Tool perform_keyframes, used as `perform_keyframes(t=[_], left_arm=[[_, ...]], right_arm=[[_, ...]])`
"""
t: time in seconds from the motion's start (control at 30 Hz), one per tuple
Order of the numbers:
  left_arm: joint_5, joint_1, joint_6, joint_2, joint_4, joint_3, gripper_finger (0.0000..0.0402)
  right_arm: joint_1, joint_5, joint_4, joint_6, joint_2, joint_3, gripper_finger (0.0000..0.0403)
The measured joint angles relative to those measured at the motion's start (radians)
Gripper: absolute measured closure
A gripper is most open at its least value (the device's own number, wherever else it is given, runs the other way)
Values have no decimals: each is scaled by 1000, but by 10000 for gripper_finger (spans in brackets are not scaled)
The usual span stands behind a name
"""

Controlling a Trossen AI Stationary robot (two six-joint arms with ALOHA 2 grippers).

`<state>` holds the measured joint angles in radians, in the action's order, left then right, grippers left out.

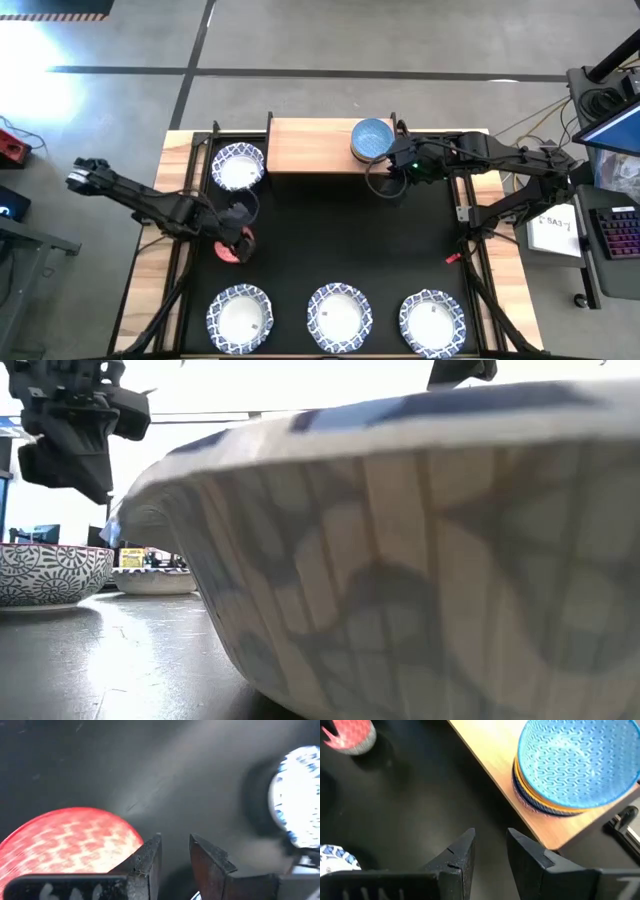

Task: Place and stack bowls onto a shelf
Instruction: Stack the middle left red bowl on top of the light blue stacked bowls on the shelf

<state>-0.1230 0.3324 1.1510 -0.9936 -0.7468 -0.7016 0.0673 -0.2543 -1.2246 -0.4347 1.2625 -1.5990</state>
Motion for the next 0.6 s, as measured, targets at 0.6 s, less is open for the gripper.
perform_keyframes(t=[0.6], left_arm=[[88,164,99,-345,-245,-148,319]], right_arm=[[0,0,-55,-13,0,0,303]])
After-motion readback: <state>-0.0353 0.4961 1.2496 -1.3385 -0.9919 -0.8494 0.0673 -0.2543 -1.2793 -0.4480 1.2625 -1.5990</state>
